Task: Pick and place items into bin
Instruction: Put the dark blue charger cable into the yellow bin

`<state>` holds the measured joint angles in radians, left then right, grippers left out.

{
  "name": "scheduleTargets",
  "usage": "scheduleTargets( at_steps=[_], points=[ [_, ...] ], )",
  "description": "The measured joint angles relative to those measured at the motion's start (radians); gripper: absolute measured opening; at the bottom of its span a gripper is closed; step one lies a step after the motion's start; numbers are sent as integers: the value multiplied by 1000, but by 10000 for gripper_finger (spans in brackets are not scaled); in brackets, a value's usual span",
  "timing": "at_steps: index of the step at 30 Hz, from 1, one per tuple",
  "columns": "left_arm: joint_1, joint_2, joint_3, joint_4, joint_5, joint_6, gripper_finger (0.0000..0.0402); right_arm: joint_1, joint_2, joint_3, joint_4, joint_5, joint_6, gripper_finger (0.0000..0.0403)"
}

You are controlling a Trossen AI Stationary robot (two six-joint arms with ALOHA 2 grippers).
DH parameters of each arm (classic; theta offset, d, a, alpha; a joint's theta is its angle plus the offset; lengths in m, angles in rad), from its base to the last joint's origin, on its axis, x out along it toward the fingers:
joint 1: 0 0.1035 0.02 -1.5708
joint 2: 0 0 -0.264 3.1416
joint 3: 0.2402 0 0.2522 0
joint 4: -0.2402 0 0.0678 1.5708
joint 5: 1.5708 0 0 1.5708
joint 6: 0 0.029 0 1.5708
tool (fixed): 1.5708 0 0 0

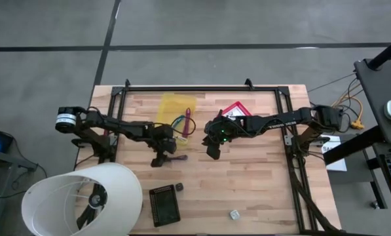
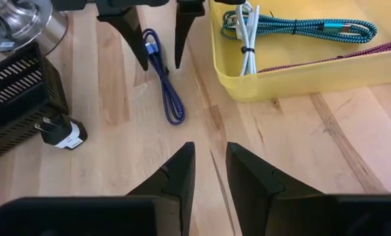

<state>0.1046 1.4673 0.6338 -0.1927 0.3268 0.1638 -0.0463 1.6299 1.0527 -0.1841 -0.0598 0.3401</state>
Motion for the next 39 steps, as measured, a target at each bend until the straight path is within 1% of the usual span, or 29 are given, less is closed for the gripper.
scheduleTargets(
  at_steps=[4,11,16,18,19,21,25,32,35,39],
  points=[
    [-1,-3,3,-24,-7,-1,169,0,0,0,0,0,0,70],
    [-15,-67,34,-149,-11,8,169,0,0,0,-7,0,0,73],
    [-53,-92,18,-188,-17,76,169,0,0,0,-26,0,0,77],
    [-65,-90,7,-208,-30,121,169,0,0,0,-27,0,0,76],
    [-68,-86,3,-207,-53,133,169,0,0,0,-27,0,0,74],
    [-67,-77,-3,-219,-103,131,169,0,0,0,-27,0,0,70],
    [-67,-60,-1,-209,-147,132,169,0,0,0,-29,0,0,65],
    [-67,-25,1,-208,-142,131,167,0,0,0,-33,0,0,66],
    [-67,-21,5,-209,-138,131,153,0,0,0,-51,0,0,64],
    [-67,-32,5,-213,-139,131,111,0,0,0,-55,0,0,60]
  ],
)
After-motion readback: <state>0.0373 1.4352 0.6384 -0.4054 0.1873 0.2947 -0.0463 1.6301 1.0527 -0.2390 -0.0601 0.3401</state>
